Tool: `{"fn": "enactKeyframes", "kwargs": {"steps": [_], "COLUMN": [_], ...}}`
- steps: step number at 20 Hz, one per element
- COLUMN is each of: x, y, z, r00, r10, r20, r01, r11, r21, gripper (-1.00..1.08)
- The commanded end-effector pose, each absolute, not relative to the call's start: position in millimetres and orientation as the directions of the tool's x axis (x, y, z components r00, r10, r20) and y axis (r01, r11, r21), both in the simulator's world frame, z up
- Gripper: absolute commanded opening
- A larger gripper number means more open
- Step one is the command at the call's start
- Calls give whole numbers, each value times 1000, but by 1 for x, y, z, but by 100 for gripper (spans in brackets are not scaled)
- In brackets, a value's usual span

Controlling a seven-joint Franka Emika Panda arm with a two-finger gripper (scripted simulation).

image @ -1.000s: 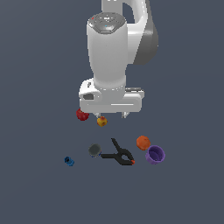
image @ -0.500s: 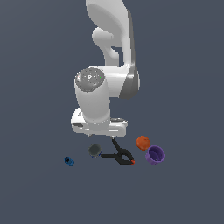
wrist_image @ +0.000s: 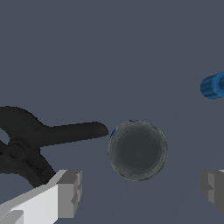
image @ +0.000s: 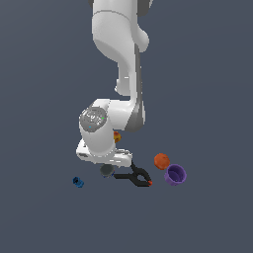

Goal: Pick up a designated object from a clutter of objects.

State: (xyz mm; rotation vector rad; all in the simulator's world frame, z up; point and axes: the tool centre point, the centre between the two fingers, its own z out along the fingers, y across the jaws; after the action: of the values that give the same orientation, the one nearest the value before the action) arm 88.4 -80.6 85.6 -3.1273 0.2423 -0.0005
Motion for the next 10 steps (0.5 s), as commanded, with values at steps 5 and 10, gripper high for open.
{"fn": "enactKeyframes", "kwargs": {"steps": [5,10], "x": [89,89], "y": [-90,-90], "z": [65,64], "r00": [986,986], "r10": [-168,-169], "r20": [0,-1], "r01": [-168,-169], "r11": [-986,-986], "r21": [0,0], "gripper": [100,100]}}
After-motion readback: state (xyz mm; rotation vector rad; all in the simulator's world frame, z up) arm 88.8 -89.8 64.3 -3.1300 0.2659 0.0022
